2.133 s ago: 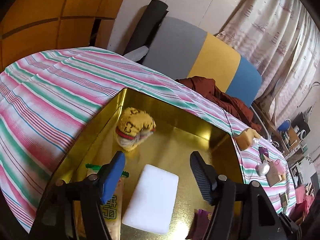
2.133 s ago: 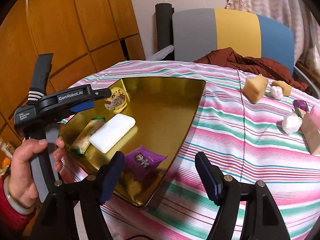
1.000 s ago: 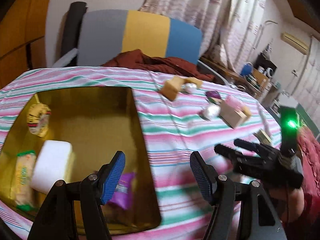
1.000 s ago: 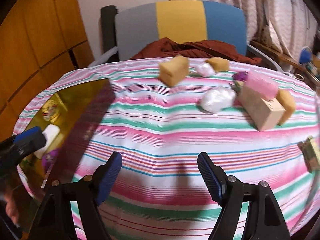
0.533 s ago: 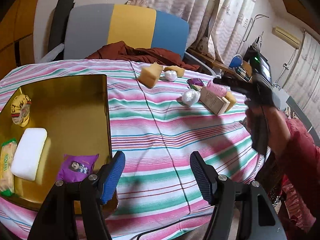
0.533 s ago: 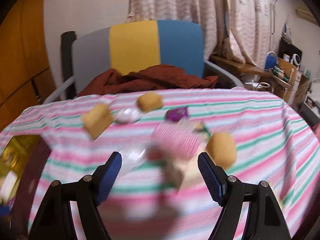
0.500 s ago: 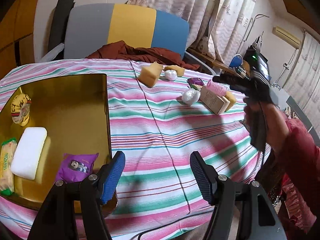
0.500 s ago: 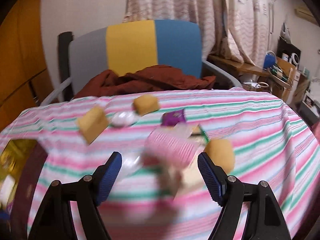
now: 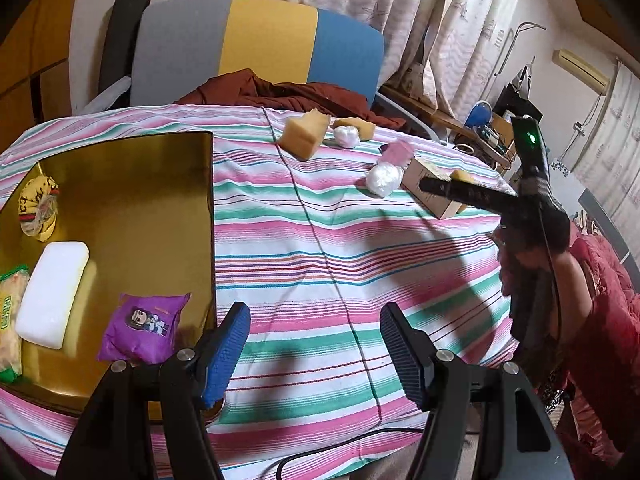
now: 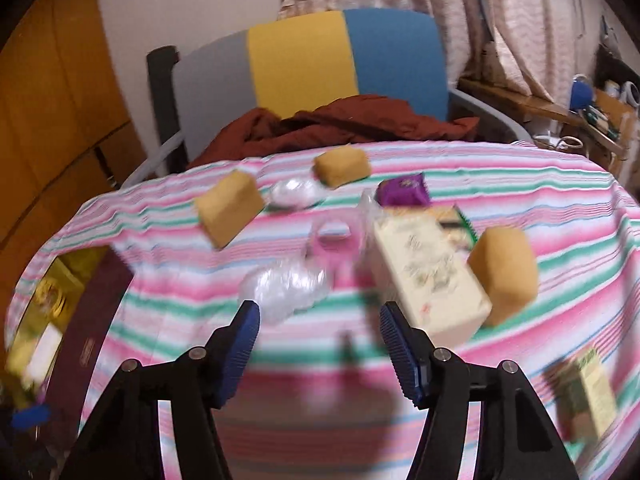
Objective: Organize objects
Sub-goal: 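Move both tools back toward the cream box and plastic bundle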
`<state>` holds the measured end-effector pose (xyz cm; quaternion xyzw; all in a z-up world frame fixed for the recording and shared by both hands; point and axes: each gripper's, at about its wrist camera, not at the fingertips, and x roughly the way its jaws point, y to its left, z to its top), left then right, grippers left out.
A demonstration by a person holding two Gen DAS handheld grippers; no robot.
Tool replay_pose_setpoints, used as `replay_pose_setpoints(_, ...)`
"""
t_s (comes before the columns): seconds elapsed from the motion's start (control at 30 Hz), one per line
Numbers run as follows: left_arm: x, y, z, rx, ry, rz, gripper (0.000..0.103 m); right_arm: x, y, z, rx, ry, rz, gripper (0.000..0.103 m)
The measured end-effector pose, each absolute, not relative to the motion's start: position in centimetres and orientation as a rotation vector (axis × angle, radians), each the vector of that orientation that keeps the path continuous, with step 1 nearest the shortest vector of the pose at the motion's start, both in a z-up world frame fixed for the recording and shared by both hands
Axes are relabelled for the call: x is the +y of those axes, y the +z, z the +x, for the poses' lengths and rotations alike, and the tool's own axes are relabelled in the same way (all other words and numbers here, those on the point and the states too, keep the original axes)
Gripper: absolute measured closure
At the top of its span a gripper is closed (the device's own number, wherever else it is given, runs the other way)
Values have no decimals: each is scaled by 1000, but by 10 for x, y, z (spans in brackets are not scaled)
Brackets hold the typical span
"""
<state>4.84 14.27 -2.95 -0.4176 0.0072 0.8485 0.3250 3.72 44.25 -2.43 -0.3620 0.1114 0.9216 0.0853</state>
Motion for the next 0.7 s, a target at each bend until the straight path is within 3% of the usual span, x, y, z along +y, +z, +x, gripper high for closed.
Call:
replay_pose_setpoints(0.2, 147, -29, 49, 25, 2219, -1102, 35, 446, -34, 51, 341, 2698, -1039, 38)
replay_pose_setpoints(0.33, 152, -27, 49, 41, 2216, -1089, 35, 467, -28, 53, 331, 2639, -909, 23)
replay_pose_setpoints(0.57, 167, -25, 49, 80, 2202, -1077, 35, 502, -36, 27, 331, 2584, -943, 23)
replay_pose_setpoints(0.7, 178, -25, 44, 109, 2191, -1079, 35, 510, -46, 17, 368, 2583, -993, 32)
